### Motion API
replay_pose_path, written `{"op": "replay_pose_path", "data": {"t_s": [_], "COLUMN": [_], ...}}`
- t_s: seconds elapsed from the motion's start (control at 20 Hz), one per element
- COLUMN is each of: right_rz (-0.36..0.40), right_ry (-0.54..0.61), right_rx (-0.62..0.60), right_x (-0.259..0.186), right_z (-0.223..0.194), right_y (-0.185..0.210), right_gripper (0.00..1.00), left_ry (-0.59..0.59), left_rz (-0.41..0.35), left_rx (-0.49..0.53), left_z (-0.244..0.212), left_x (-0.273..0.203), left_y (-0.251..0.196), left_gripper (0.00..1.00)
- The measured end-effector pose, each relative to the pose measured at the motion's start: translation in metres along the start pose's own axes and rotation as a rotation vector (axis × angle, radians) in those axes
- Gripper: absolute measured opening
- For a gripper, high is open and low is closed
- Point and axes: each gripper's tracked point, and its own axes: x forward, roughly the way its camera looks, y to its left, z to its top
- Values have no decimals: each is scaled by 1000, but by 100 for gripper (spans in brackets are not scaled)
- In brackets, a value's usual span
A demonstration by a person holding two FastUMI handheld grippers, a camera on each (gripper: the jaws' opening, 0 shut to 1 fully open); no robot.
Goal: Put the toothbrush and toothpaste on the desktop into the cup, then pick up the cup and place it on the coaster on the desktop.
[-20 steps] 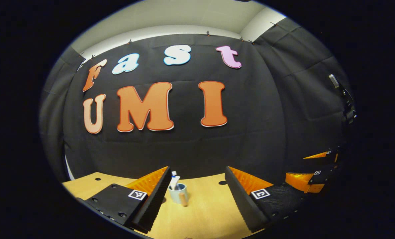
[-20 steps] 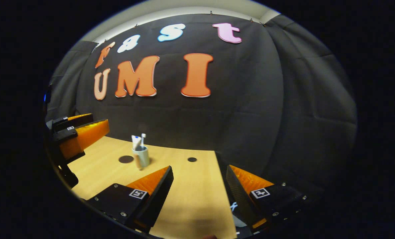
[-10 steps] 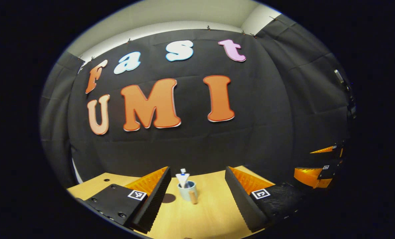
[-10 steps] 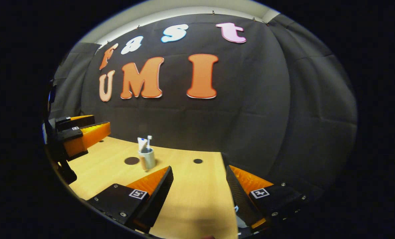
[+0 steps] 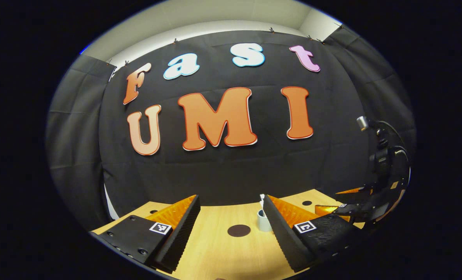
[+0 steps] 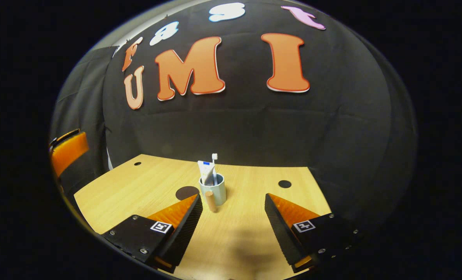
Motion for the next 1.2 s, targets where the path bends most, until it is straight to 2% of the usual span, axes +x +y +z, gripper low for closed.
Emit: {"op": "replay_pose_path", "data": {"t_s": [0.25, 0.45, 0.8, 1.0, 1.2], "right_rz": [-11, -11, -33, -50, -53], "right_ry": [174, 306, 503, 556, 628], "right_rx": [-16, -24, 24, 14, 19], "right_x": [52, 85, 131, 156, 173], "right_z": [-18, -35, -60, -63, -74], "right_y": [25, 42, 50, 51, 57], "right_gripper": [98, 98, 95, 90, 76], "left_ry": [15, 36, 94, 128, 169], "left_rz": [6, -3, 25, 52, 79], "left_rx": [18, 9, -19, -42, -64], "left_z": [-6, -16, -41, -54, -70], "left_x": [12, 17, 23, 29, 34], "left_y": [31, 40, 63, 78, 90], "left_gripper": [99, 98, 98, 99, 99]}}
